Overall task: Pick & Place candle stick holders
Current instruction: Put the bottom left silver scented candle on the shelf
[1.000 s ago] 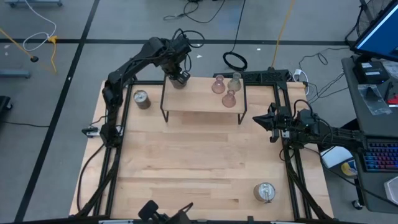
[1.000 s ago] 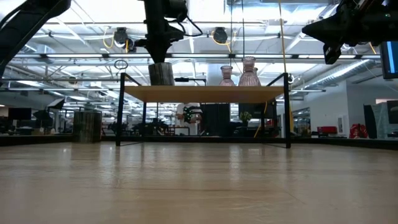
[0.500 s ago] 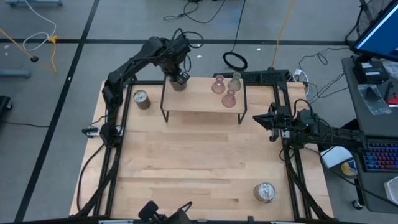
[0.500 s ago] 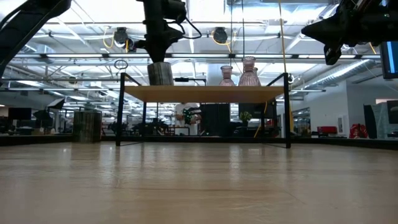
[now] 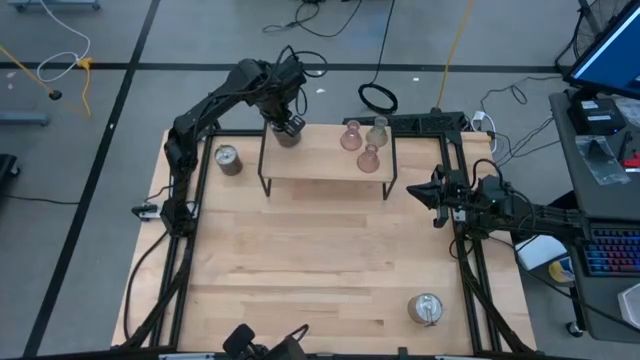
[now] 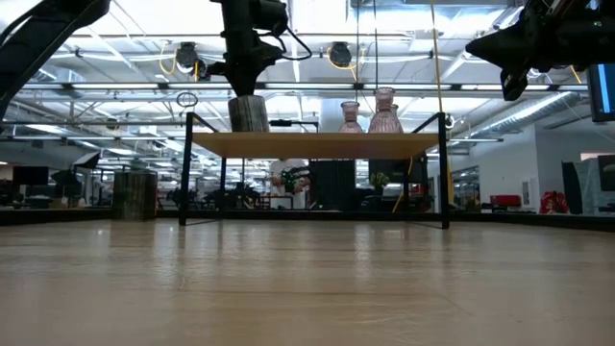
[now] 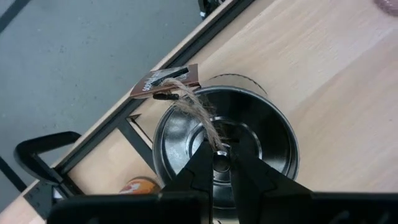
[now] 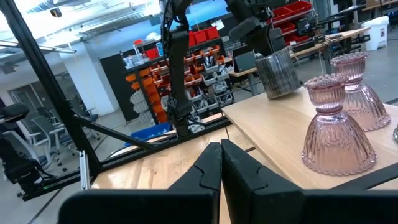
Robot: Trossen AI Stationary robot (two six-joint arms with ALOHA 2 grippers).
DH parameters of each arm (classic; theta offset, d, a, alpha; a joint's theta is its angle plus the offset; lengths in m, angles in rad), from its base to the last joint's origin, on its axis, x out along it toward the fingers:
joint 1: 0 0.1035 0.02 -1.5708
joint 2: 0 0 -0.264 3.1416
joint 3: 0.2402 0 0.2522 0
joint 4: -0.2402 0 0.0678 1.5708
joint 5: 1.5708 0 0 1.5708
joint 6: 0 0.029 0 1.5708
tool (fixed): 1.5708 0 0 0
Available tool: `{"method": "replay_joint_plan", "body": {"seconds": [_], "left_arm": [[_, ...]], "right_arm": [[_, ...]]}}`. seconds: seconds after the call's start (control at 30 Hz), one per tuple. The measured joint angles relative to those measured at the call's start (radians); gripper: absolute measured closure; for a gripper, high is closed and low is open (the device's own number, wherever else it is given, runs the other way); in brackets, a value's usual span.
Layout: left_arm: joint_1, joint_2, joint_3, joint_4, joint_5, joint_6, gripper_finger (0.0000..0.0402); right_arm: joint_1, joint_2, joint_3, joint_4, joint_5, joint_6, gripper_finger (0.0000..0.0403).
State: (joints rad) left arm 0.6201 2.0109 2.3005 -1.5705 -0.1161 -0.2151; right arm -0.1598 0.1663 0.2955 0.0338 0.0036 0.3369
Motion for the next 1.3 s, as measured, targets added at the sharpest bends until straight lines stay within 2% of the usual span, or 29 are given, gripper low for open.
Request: {"method": "replay_joint_plan", "body": {"seconds": [0.63,0.87,1.3], "left_arm": [[-0.013,0.037,0.003,0.002,0.014,0.003,0.0373],[-0.016,0.039,0.002,0.002,0.015,-0.019,0.0322],[-0.030,0.026,-0.002,-0.001,0.020,-0.005,0.0305]], "right_arm": [[0.000,0.000,0.000,0.000,-0.002,0.000,0.0403],[0.000,0.000,0.000,0.000,-0.002,0.000,0.0403],[0.000,0.000,0.000,0.000,-0.003,0.000,0.0403]]}}
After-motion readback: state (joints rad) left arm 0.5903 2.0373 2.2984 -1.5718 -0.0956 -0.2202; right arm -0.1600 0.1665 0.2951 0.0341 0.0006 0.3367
